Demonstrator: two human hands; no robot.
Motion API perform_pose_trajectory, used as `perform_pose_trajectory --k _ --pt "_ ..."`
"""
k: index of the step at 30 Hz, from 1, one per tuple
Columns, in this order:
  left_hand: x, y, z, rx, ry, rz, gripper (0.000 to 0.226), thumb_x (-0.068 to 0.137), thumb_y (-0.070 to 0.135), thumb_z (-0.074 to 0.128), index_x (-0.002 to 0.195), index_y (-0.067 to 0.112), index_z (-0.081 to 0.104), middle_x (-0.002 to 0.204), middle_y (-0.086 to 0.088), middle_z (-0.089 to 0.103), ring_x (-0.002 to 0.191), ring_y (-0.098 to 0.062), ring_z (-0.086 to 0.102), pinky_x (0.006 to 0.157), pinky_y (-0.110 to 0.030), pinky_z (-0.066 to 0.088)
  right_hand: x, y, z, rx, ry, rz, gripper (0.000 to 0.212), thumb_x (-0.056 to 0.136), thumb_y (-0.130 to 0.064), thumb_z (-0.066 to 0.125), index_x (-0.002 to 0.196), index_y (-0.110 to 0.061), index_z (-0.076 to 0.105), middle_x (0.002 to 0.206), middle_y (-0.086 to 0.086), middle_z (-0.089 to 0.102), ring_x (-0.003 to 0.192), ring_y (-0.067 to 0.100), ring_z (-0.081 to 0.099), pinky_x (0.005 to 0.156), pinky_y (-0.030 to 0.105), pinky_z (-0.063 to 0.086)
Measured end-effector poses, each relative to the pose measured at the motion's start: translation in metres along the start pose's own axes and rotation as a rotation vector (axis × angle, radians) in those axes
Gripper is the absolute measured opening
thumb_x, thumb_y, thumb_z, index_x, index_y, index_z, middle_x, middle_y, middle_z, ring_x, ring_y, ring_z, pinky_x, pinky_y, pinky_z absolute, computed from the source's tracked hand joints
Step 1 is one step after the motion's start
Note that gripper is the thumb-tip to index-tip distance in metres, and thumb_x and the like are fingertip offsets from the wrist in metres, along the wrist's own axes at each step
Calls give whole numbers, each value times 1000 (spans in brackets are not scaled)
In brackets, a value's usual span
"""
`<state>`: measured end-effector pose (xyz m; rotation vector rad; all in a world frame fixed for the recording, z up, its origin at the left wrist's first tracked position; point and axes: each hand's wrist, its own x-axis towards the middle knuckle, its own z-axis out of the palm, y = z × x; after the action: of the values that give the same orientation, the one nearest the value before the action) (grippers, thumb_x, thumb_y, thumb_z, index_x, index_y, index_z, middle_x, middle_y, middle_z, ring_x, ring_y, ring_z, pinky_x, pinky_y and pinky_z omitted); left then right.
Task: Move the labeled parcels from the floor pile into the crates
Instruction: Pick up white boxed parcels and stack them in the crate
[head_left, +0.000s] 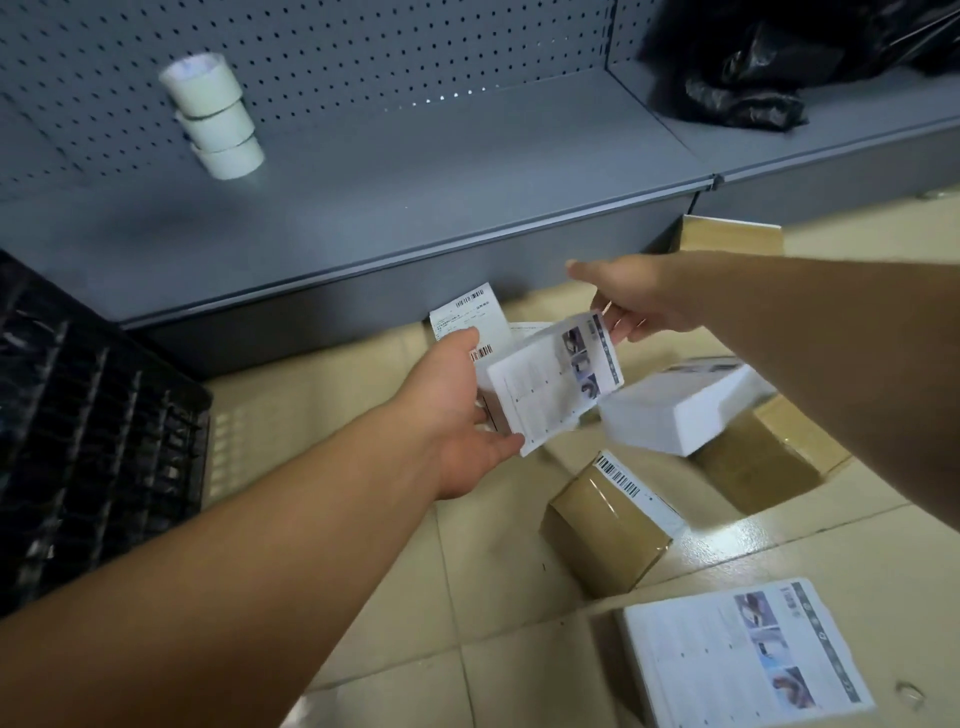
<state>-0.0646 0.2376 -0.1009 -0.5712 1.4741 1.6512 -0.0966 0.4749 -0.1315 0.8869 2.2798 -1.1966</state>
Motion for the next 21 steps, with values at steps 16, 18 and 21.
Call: perform_pose_trajectory --k 16,18,21 --pt "-78 81 -94 166 56 425 41 103 43 49 137 22 56 137 0 61 126 -22 57 120 -43 34 -83 -106 32 522 -22 -204 60 98 -61 45 103 -3 60 112 15 70 102 29 70 98 40 54" --pt "-88 97 -113 223 84 531 39 102 44 50 137 26 53 146 4 52 131 -19 52 118 -39 35 -93 -124 43 599 -34 -244 62 98 -60 47 112 -1 61 111 14 70 100 28 71 98 41 54" --pt "-109 122 -147 303 151 654 28 101 45 52 125 31 58 136 9 55 128 -18 54 105 -32 44 -109 -153 64 719 -82 -276 66 97 -59 49 120 3 61 116 17 66 108 32 70 97 42 56"
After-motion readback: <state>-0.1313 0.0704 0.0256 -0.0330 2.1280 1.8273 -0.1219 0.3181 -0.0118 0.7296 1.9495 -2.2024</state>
